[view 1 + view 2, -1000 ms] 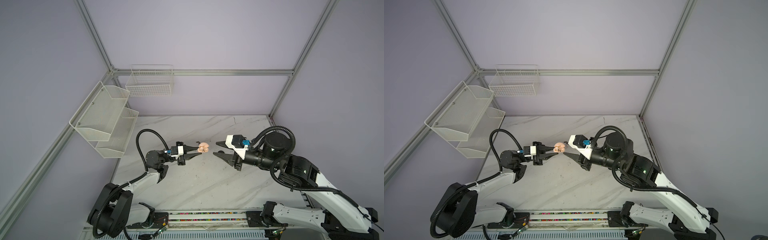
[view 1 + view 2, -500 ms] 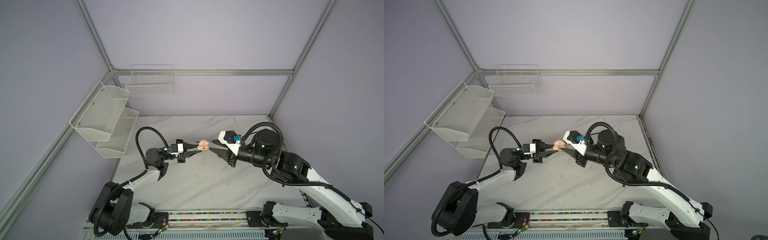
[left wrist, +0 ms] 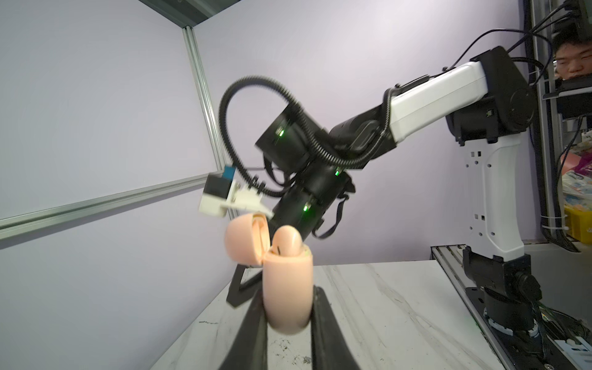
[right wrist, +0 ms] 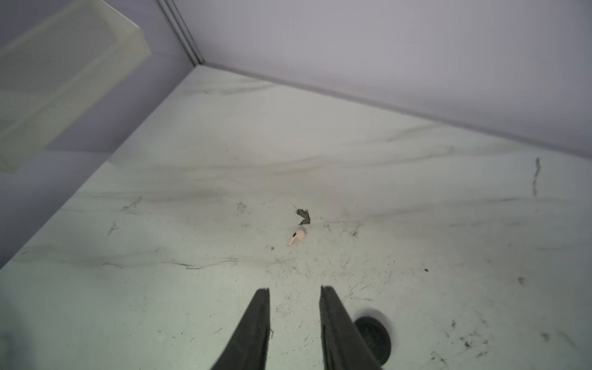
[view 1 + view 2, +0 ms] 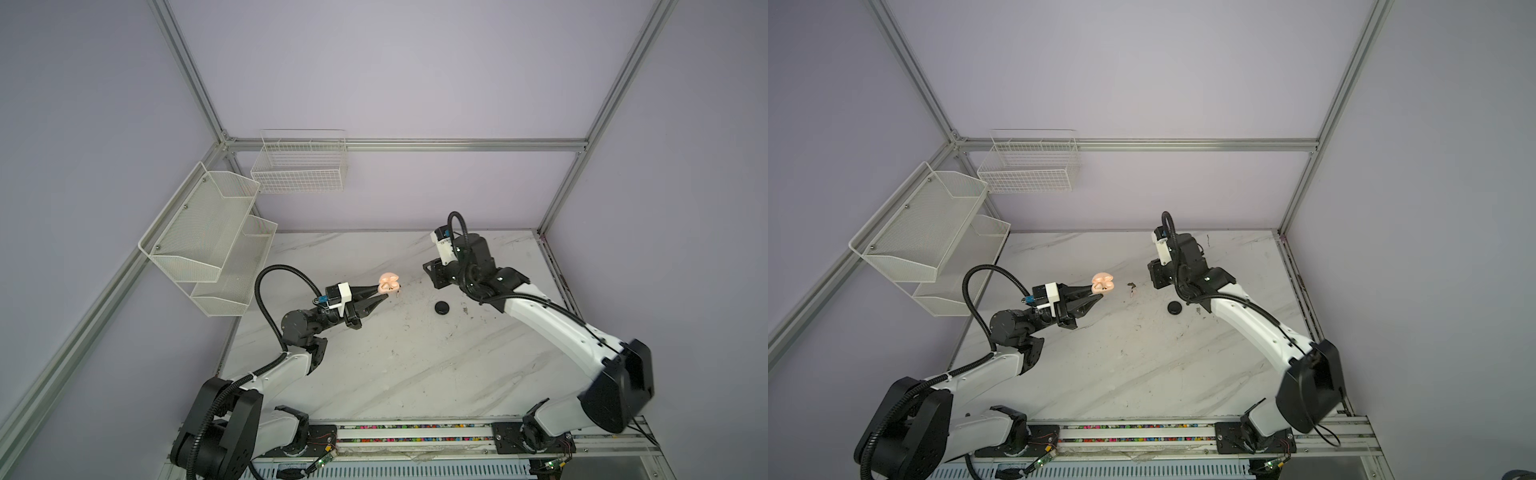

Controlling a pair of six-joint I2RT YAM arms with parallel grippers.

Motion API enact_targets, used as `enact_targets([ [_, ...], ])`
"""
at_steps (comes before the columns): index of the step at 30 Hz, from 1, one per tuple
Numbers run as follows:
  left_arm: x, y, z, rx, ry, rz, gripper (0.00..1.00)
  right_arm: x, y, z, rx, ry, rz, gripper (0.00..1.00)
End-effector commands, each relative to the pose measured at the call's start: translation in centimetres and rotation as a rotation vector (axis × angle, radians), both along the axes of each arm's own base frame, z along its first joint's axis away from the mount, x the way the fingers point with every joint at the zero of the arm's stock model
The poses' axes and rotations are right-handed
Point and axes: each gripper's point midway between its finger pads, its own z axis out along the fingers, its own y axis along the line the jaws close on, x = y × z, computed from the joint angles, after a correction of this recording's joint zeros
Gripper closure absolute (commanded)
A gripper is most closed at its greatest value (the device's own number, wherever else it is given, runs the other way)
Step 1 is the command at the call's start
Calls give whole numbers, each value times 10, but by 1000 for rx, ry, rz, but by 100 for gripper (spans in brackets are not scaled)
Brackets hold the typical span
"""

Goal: Insert wireless bluetooth earbuds into charging case
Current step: Pick up a wireless bluetooth earbud from the top-center of the table.

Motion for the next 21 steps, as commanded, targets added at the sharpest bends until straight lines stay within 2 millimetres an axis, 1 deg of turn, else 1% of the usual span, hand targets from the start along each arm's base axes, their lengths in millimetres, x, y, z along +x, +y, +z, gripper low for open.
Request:
enact_targets([
  [1, -3, 8, 4, -44, -5, 30, 100, 33, 17, -57, 7, 144, -108, 70],
  [3, 2, 8, 3, -45, 5, 36, 100, 47, 30, -87, -1, 222, -136, 71],
  [4, 3, 8, 2, -44, 7, 36, 100, 51, 36, -98, -7, 249, -159, 71],
  [6, 6, 8, 1, -43, 16, 38, 100, 52, 50, -124, -43, 308, -188, 64],
  [8, 8, 8, 0, -40, 24, 35, 100, 53, 53, -139, -79, 336, -225, 62],
  [9, 9, 8, -2, -39, 32, 34, 100, 54, 53, -143, -80, 342, -243, 61],
  [12, 10, 8, -6, -33, 45, 29, 100, 59, 47, -144, -82, 325, -298, 58],
  [15, 9, 9, -7, -36, 52, 31, 100, 57, 56, -146, -90, 319, -305, 54],
  [16, 9, 9, -7, -37, 52, 31, 100, 57, 60, -149, -103, 319, -303, 54],
  [18, 9, 9, -6, -37, 50, 31, 100, 58, 62, -158, -140, 331, -311, 53],
  [21, 8, 10, -5, -39, 46, 31, 100, 61, 62, -174, -190, 351, -318, 53],
])
